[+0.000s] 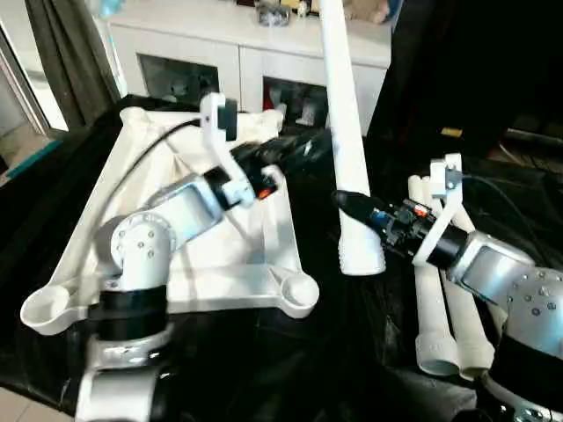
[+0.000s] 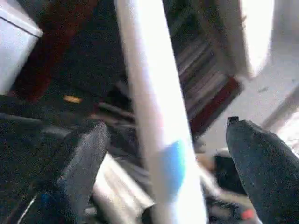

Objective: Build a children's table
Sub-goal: Pick table leg

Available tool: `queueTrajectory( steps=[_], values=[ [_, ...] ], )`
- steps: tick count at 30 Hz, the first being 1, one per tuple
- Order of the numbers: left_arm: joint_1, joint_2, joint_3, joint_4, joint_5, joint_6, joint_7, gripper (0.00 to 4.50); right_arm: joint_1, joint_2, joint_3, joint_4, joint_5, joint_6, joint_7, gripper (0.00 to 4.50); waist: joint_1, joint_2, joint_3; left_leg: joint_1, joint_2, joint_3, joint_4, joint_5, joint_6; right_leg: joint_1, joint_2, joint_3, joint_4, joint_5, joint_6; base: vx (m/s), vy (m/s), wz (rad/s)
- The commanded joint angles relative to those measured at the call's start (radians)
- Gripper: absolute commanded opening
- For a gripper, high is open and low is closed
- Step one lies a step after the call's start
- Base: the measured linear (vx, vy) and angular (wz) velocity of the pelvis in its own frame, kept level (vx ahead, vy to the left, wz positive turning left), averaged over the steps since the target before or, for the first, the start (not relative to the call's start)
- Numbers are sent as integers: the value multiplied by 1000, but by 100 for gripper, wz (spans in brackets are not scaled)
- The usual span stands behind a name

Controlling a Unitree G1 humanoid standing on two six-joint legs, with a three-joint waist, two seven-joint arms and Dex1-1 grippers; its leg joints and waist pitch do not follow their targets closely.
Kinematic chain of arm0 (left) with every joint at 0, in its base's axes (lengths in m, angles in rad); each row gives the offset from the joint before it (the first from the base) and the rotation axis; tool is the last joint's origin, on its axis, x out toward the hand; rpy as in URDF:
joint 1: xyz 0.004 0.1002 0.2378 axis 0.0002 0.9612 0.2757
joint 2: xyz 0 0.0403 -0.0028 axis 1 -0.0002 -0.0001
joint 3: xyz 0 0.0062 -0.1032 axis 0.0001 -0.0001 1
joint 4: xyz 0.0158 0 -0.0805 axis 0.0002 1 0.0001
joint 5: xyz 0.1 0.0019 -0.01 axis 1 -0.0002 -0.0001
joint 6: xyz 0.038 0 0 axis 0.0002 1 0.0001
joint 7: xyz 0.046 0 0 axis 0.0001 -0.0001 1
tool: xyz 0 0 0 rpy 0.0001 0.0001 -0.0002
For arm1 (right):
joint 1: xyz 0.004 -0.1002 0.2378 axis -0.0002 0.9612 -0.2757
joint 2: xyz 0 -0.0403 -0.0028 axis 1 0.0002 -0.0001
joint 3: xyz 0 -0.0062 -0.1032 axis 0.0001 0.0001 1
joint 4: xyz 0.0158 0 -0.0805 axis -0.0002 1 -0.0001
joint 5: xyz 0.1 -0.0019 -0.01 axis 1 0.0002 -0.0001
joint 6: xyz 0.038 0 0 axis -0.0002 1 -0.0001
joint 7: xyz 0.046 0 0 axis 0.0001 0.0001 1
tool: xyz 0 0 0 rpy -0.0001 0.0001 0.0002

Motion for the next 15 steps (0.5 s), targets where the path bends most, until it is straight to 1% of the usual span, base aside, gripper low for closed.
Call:
queueTrajectory(
  steps=[1, 2, 3, 4, 5, 7, 8, 10, 11, 12, 13, 14, 15],
  values=[
    [-17, -23, 17, -21, -87, 34, 36, 450, 15, -23, 20, -32, 36, -27, 10, 187, 7, -4, -58, -4, 52, -15, -59, -33, 7, 55, -124, 73, -94, -212, -18, 0, 0, 0],
    [-17, -25, 18, -22, -91, 36, 37, 450, 16, -24, 21, -32, 37, -28, 10, 187, 7, -5, -59, -4, 53, -15, -59, -33, 7, 55, -124, 73, -95, -214, -15, 0, 0, 0],
    [-12, -35, 24, -29, -120, 47, 41, 450, 22, -30, 32, -33, 43, -34, 14, 187, 8, -6, -58, -4, 54, -16, -60, -33, 6, 55, -123, 73, -95, -209, -12, 0, 0, 0],
    [-9, -38, 21, -35, -124, 53, 43, 450, 26, -34, 38, -34, 47, -38, 17, 187, 7, -7, -57, -6, 52, -15, -60, -35, 7, 54, -121, 73, -96, -210, -6, 0, 0, 0],
    [-7, -40, 19, -37, -124, 55, 44, 450, 27, -35, 40, -35, 48, -39, 18, 187, 8, -7, -59, -6, 51, -16, -61, -28, 8, 56, -121, 72, -95, -209, 3, 0, 0, 0],
    [-3, -47, 15, -39, -126, 72, 46, 450, 34, -41, 55, -42, 50, -42, 28, 187, 6, -6, -58, -4, 51, -16, -61, -35, 8, 53, -120, 72, -100, -230, 24, 0, 0, 0],
    [-3, -49, 14, -39, -123, 80, 47, 450, 35, -43, 60, -44, 49, -43, 32, 187, 7, -6, -58, -4, 51, -15, -61, -36, 7, 53, -121, 72, -101, -235, 28, 0, 0, 0],
    [-3, -49, 9, -34, -108, 94, 64, 415, 39, -49, 70, -47, 54, -45, 35, 187, 8, -6, -58, -3, 51, -16, -62, -38, 6, 52, -119, 71, -102, -238, 37, 0, 0, 0],
    [-2, -47, 7, -30, -113, 97, 79, 415, 42, -54, 76, -47, 60, -49, 36, 187, 8, -5, -58, -3, 52, -17, -62, -38, 5, 52, -119, 71, -102, -233, 39, 0, 0, 0],
    [-1, -44, -1, -26, -106, 96, 91, 409, 48, -60, 85, -51, 66, -55, 40, 187, 8, -3, -59, -3, 54, -19, -63, -39, 4, 53, -120, 70, -100, -221, 37, 0, 0, 0],
    [-1, -42, -6, -21, -100, 94, 99, 409, 52, -65, 92, -55, 70, -59, 44, 187, 9, -3, -59, -2, 57, -20, -64, -39, 4, 53, -120, 71, -99, -207, 38, 0, 0, 0],
    [0, -39, -12, -12, -92, 91, 109, 378, 57, -68, 98, -61, 79, -62, 48, 187, 8, -2, -60, -2, 57, -21, -64, -39, 4, 53, -120, 71, -98, -196, 34, 0, 0, 0],
    [0, -36, -15, 6, -77, 83, 123, 378, 63, -70, 104, -70, 91, -62, 51, 187, 7, -3, -61, -2, 58, -21, -64, -32, 6, 54, -121, 70, -96, -175, 26, 0, 0, 0]
  ],
)
